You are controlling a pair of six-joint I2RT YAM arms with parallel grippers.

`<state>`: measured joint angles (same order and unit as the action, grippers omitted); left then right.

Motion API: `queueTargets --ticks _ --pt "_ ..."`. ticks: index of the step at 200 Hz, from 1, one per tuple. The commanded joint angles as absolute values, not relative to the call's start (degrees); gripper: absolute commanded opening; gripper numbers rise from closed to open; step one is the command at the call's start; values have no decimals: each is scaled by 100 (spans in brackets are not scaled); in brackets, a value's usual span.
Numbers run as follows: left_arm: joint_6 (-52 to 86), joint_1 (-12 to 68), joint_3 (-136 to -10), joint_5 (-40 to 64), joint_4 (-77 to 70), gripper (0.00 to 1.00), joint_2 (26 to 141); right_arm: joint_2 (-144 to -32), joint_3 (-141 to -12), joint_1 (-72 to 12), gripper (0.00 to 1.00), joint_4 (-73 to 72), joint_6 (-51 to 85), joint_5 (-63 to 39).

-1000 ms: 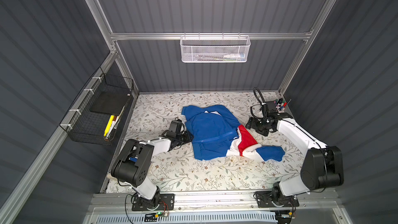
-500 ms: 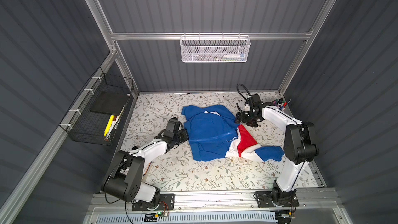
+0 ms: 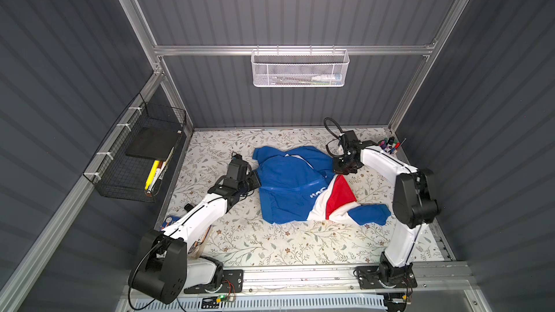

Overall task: Unzip the jacket
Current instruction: Flatten out the jacket at the center of the board.

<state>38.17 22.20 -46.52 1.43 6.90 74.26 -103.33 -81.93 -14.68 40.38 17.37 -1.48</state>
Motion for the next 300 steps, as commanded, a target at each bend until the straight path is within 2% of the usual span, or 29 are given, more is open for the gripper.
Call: queueTargets --ticks 1,41,76,91,105,120,134,167,197,218,263,288,300 --pt "3719 2194 -5310 -239 1052 0 7442 -9322 -8207 -1415 0 3993 1685 1254" --pt "3512 1570 -6199 -452 1712 0 7441 -7963 -8128 -1406 0 4433 1822 2152" --pt "3293 1239 -6480 -901 2231 0 7237 -6749 -6840 -1397 2 4915 2853 1686" --pt "3284 1239 -6282 -784 2286 0 7251 -6352 -5758 -1397 14 4838 3496 1437" --pt "3304 1239 -5884 -630 2127 0 7251 -6148 -4855 -1389 41 4599 3775 1110" --pt "3339 1239 -5598 -644 2100 0 7278 -6005 -4514 -1389 66 4710 4011 817" --pt "3374 1239 -5494 -823 2118 0 7243 -5831 -4491 -1389 77 4933 4090 782" --pt "3452 1230 -5666 -1339 2332 0 7341 -5360 -4553 -1327 78 5157 3919 1537" --pt "3564 1230 -5761 -1628 2417 0 7418 -5196 -4556 -671 78 5085 3975 1537" --pt "3568 1230 -5705 -1550 2378 0 7415 -5250 -4431 -7 78 4658 4014 1020" --pt "3448 1230 -5469 -1348 2207 0 7316 -5845 -4214 1472 74 3592 4351 -936" --pt "3397 1230 -5408 -1208 2118 0 7315 -6351 -4288 2020 74 3337 4533 -1435" --pt "3388 1231 -5400 -1154 2096 0 7314 -6644 -4376 2197 78 3256 4561 -1608"
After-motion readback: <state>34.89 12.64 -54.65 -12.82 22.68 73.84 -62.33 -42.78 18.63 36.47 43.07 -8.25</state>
